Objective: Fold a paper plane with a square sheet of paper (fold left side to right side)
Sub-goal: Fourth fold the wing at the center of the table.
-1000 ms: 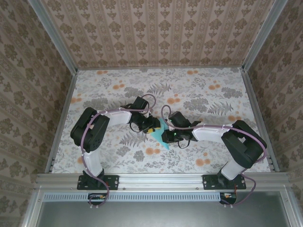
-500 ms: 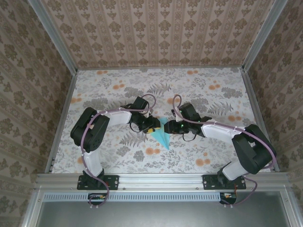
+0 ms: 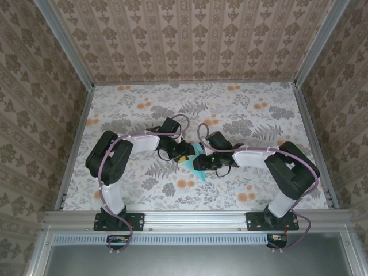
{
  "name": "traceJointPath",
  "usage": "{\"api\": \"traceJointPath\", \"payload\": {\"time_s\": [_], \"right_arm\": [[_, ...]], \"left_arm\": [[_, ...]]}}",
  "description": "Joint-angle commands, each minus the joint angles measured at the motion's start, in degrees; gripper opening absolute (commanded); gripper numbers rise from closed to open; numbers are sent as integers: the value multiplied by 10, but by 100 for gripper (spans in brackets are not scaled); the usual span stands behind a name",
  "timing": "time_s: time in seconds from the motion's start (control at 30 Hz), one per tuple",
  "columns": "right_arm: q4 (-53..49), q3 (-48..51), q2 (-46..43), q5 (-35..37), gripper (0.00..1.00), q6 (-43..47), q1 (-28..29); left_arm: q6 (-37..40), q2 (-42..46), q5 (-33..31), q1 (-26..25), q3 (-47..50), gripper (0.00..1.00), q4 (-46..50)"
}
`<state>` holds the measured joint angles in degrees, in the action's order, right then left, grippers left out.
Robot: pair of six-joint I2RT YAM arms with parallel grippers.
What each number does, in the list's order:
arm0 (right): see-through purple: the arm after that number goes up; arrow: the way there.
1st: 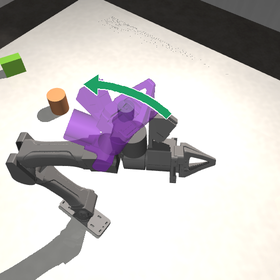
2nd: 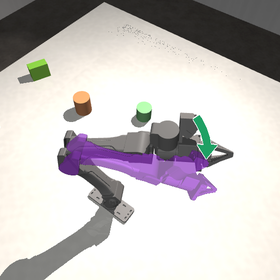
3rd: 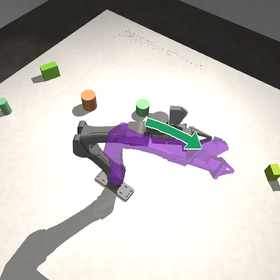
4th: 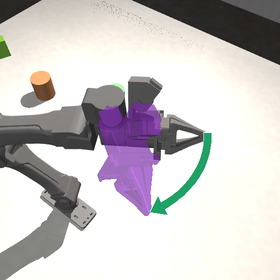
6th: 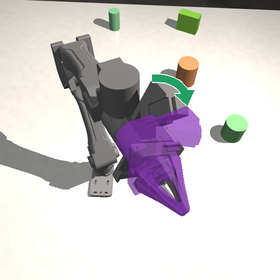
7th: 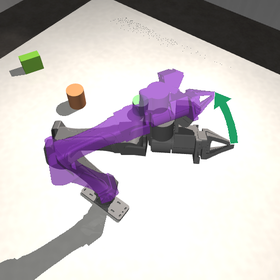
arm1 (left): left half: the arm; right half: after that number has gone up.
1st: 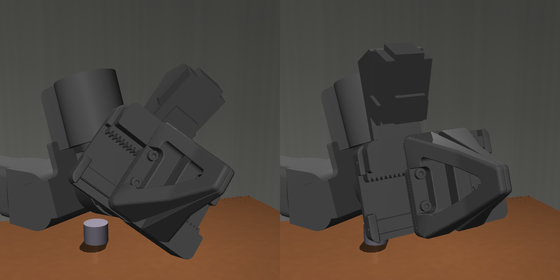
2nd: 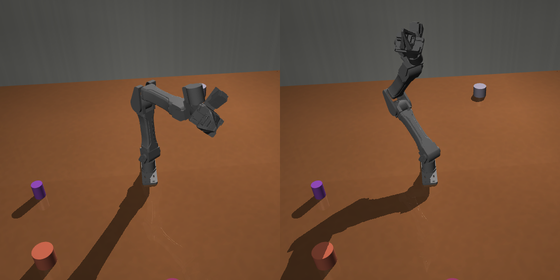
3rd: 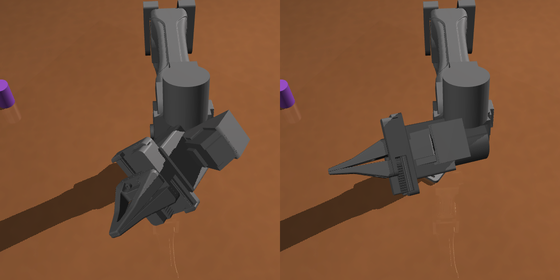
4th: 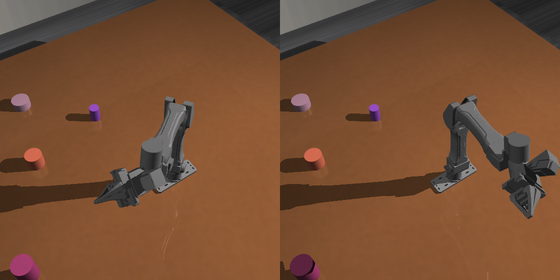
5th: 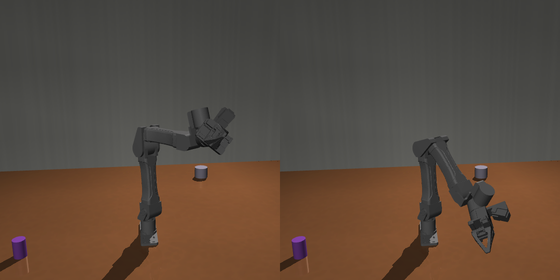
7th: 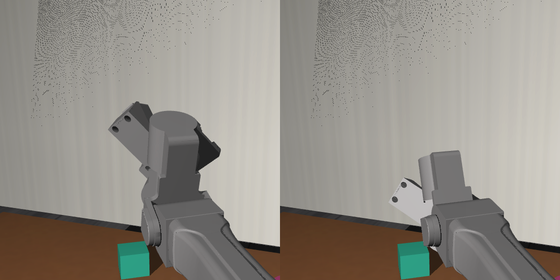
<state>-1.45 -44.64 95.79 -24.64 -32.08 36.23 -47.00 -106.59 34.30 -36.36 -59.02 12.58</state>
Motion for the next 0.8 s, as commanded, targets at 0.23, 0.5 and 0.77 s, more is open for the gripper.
{"api": "traceJointPath", "payload": {"time_s": [0.23,0.5,0.77], "right_arm": [[8,-23,29,-11,18,6,3],[0,-22,26,-23,7,32,-5],[15,-6,10,-56,6,35,-24]], "left_arm": [[-11,-6,-12,-5,1,44,32],[-12,-8,-11,-5,2,44,31],[-11,-16,-8,-5,-2,46,32]]}}
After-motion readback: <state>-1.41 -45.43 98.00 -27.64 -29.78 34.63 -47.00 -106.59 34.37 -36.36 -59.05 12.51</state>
